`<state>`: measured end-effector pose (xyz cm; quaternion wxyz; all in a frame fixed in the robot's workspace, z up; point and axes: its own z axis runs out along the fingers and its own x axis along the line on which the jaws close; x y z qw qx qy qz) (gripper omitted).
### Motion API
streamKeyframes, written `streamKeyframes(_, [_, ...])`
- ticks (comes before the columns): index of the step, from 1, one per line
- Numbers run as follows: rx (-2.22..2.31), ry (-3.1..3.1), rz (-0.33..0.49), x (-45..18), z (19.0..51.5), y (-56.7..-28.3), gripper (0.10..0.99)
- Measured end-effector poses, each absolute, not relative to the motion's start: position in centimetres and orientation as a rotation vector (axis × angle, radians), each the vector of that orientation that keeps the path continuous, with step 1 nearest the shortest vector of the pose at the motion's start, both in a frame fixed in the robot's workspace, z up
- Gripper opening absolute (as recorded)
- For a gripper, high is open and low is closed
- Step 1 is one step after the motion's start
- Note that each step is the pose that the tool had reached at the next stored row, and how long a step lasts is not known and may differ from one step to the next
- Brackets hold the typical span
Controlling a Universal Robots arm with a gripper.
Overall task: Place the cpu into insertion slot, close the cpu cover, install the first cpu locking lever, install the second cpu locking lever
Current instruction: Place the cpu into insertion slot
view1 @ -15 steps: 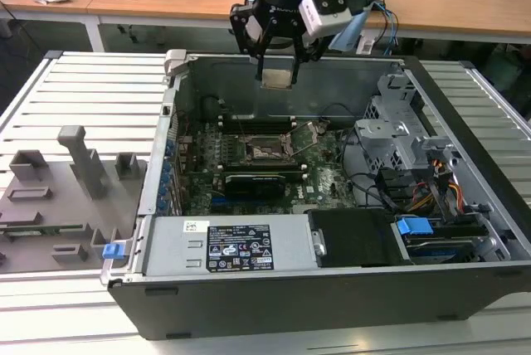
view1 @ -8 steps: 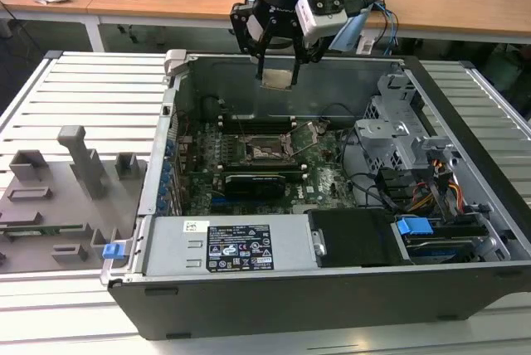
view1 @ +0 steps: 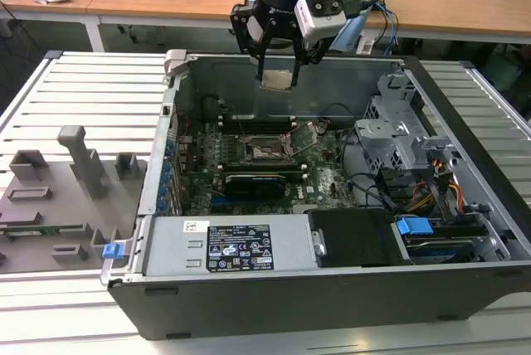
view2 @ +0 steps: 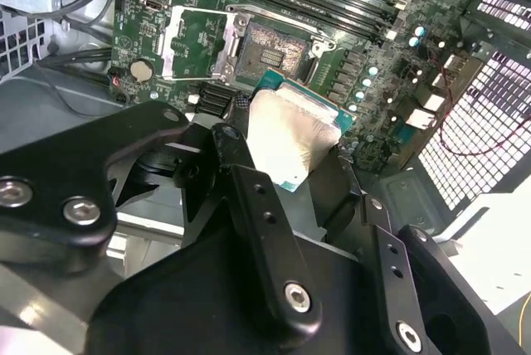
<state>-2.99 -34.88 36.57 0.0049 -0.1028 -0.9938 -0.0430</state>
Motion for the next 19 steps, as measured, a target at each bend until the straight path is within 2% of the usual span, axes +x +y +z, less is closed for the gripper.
streamKeyframes(19, [-0.433,-3.102,-0.135,-2.99,36.57,-34.87,0.529])
